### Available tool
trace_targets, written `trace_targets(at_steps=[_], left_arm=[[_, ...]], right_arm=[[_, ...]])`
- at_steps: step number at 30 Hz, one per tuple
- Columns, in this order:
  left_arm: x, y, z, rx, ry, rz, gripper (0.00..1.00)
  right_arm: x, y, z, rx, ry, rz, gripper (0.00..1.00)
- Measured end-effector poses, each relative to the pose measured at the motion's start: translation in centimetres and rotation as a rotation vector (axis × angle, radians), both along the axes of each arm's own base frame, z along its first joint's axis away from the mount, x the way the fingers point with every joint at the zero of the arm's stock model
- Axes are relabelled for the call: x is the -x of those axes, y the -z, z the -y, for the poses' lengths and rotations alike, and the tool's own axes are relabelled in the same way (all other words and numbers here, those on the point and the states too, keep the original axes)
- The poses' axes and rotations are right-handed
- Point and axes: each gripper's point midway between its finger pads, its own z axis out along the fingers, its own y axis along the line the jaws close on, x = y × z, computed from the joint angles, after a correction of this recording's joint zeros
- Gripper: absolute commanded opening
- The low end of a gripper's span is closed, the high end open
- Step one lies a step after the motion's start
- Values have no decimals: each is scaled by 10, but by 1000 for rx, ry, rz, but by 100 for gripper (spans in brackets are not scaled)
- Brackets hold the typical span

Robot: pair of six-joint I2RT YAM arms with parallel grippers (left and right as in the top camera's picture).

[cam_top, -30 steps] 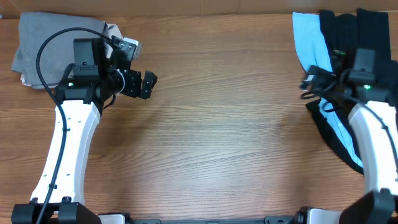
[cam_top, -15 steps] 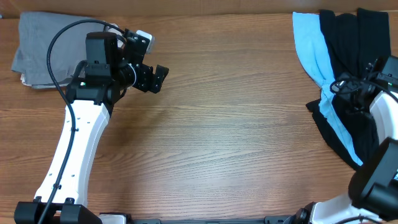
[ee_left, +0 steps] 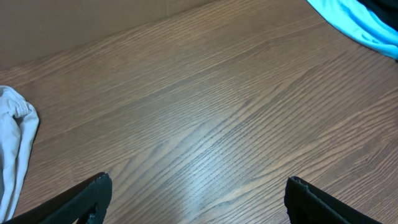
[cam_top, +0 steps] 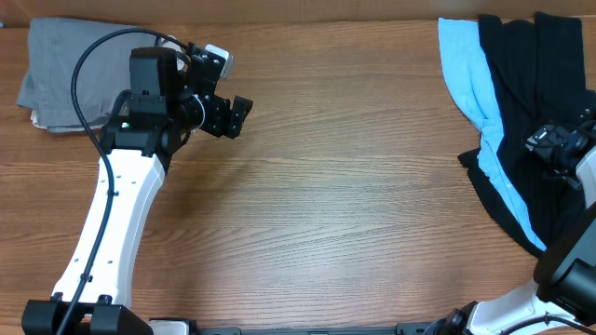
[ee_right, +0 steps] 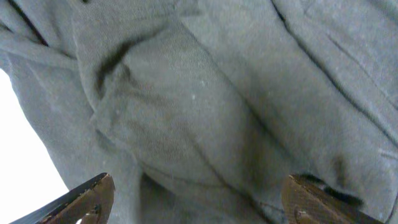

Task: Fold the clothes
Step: 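Reach the right gripper to the black shirt on the right pile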

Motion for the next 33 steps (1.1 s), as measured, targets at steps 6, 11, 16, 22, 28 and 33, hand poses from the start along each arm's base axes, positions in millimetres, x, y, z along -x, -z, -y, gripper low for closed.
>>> trace_targets(at_steps=[6,11,16,22,28,33], left_arm=[[-2,5,0,-1,0,-13,91],[-2,5,-1,-5,-5,-11,91],[-2,6,-1,-7,-6,-11,91],[-2,6,-1,-7,-6,-11,90],[-2,5,-1,-7,-6,-10,89],[-3,5,-1,-7,-6,-9,86]], right_arm=[[3,0,19,17,39,24,87],[8,6,36,29,75,31,87],[14,26,41,30,93,-19,78],[17,43,44,26,111,-56,54],[18,42,46,30,124,-56,24],[19,36,46,34,134,-52,4]])
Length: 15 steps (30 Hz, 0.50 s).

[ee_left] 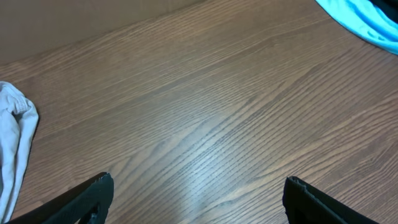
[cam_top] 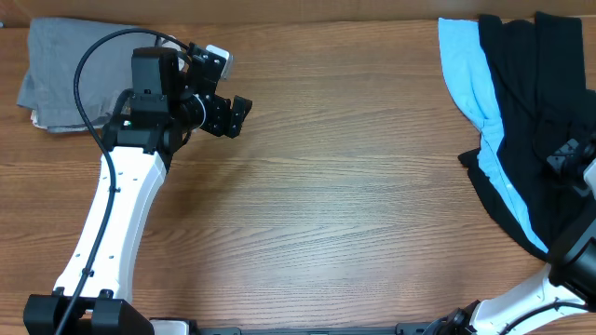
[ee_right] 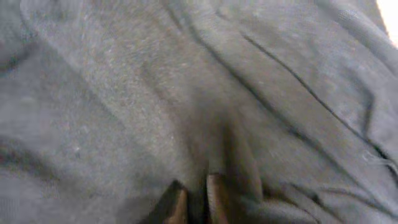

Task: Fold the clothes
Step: 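Reach the right gripper to the black shirt on the right pile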

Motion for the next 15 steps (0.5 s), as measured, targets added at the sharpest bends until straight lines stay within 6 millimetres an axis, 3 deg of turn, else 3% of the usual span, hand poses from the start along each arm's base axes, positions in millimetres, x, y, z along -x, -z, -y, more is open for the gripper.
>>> trace_targets(at_steps=[2,5,8,11,15], left_arm=[[-1,-1,0,1,0,7,82],[-3,-3,0,4,-3,17,68],[-7,-7,0,10,-7,38,37],[-9,-10,1,14,-10,53,24],[-10,-12,0,23,-23,48,15]], right_arm=[[0,-10,-2,2,-3,14,4],[0,-29,-8,-10,-16,43,4],[-3,-52,-21,-49,-50,86,4],[-8,-69,-43,-122,-110,126,4],[-15,-86,-90,-223,-227,153,4]])
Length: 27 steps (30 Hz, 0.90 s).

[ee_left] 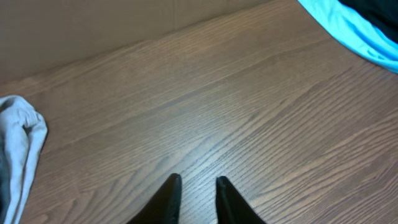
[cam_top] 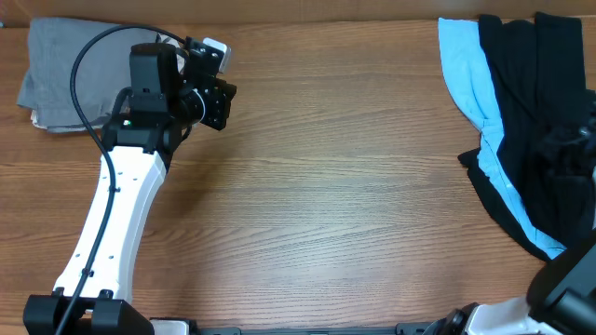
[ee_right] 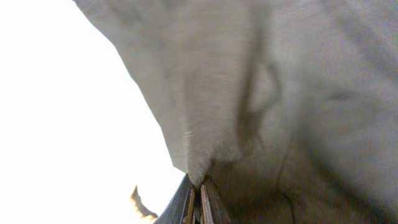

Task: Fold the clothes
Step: 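Reach the right gripper to the black shirt on the right pile, then grasp the black shirt with the right gripper and drag it to table center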

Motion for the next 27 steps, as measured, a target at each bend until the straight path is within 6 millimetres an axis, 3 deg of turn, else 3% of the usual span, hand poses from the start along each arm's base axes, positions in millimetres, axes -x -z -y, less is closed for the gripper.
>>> trace_targets(at_steps=[5,9,14,20,21,22,24,27], left_arm=[[-8,-29,-13,37,-70,19,13],[-16,-63,-42,57,-153,65,14],[-19,-76,-78,63,-244,80,15],[-17,-73,-112,60,-323,66,15],[-16,-73,-116,60,-333,65,15],[-16,-73,-119,59,-340,64,15],[-15,-72,-125,54,-355,62,16],[-14,-69,-130,40,-378,52,17]], right_arm=[[-17,-33,-90,-42,-232,44,4],[-27,-63,-185,-43,-476,102,4],[-24,-72,-307,-69,-755,143,4],[11,-73,-461,-108,-1060,222,4],[15,-72,-470,-110,-1077,224,4],[29,-64,-499,-125,-1137,215,4],[47,-52,-531,-140,-1197,201,4],[71,-30,-559,-153,-1260,148,20]])
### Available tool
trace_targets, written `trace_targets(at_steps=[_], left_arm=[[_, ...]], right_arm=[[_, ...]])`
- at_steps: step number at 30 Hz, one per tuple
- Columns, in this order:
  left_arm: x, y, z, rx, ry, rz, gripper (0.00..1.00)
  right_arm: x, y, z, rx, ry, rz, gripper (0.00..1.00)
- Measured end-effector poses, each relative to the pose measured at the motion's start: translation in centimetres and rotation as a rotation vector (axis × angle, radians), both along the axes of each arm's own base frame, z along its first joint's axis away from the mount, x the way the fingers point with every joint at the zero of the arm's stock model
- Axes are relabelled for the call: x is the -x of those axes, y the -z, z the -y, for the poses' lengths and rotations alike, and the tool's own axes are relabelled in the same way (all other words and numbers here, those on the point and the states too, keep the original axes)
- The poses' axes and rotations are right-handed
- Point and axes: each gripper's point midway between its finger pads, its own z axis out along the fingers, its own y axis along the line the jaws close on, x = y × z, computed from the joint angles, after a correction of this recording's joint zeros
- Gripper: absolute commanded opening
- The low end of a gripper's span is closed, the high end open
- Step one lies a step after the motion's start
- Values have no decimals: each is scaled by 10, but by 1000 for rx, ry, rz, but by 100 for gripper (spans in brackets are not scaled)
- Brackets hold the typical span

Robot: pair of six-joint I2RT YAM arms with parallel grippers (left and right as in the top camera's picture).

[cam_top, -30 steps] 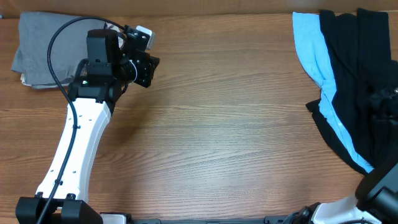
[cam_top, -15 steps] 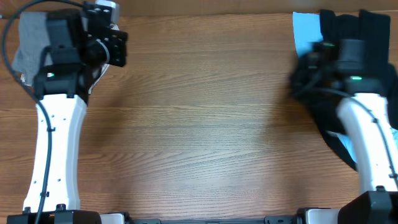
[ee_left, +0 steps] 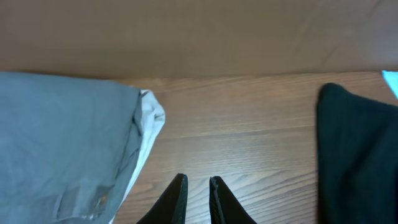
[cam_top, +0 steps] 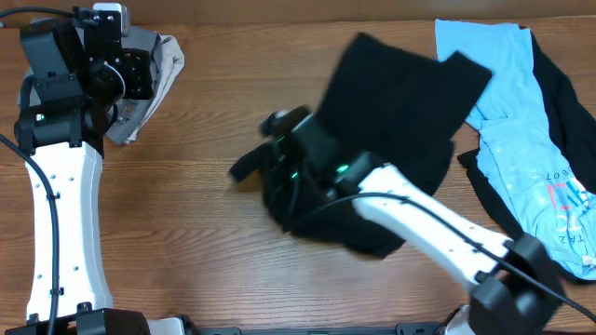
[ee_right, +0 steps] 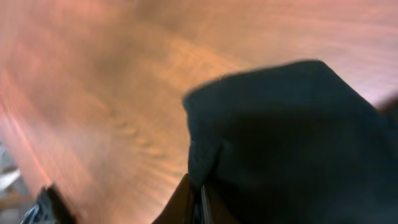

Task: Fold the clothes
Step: 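Grasp the black shirt with the right gripper and drag it to table center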

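A black garment (cam_top: 391, 102) lies spread from the far right toward the table's middle; it also shows in the right wrist view (ee_right: 292, 137) and the left wrist view (ee_left: 357, 155). My right gripper (ee_right: 198, 190) is shut on its bunched front edge, near the table's centre (cam_top: 279, 191). A grey cloth (cam_top: 154, 60) lies crumpled at the far left (ee_left: 62, 143). Next to it my left gripper (ee_left: 198, 186) is shut on nothing, above bare wood.
A light blue shirt (cam_top: 503, 121) with printed lettering lies at the far right, partly over more black fabric (cam_top: 489, 191). The wooden table (cam_top: 186, 251) shows bare along the front and left of centre. My right arm stretches across the table's right half.
My right gripper was at the pile on the right, shut on black fabric; now it is near the centre with the garment spread behind it. My left gripper now sits by the grey cloth.
My right gripper stood open over dark fabric at the right pile, then shut on it. My left gripper was open over bare wood, then shut on nothing. Now the black garment reaches the table's middle, and the blue shirt lies uncovered.
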Motion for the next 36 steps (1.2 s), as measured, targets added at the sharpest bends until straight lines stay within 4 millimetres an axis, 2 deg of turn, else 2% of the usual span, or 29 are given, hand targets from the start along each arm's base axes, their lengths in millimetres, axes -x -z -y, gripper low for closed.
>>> trace_targets(at_steps=[2,3,5,7,10,13,16,19,21,24,29,32,36], left_arm=[[1,2,-3,-9,-15,-10,18],[1,3,-4,-14,-23,-14,18],[2,4,-7,-22,-34,-19,19],[2,4,-8,-27,-41,-21,20],[2,5,-9,-29,-45,-22,21],[3,6,-8,-30,-46,-29,22],[4,8,-4,-31,-38,-37,27],[4,13,9,-29,-8,-58,31],[1,19,19,-28,15,-74,34],[-4,33,31,-24,44,-109,39],[-13,68,45,-17,78,-194,43],[-15,81,49,-15,86,-226,44],[-17,87,54,-15,98,-239,44]], right_arm=[[7,7,-5,11,-10,-21,29],[9,8,-4,17,-9,-30,36],[8,7,2,35,6,-47,43],[2,2,10,48,30,-55,56],[-17,-12,45,98,124,-71,61],[-48,-31,89,123,255,-39,61],[-68,-34,134,172,360,-30,62],[-74,-18,173,274,432,-61,63],[-78,-4,186,320,453,-80,65],[-78,22,194,383,454,-124,67],[-65,76,204,493,430,-229,71],[-63,95,209,530,430,-245,71],[-64,106,211,540,434,-238,72]])
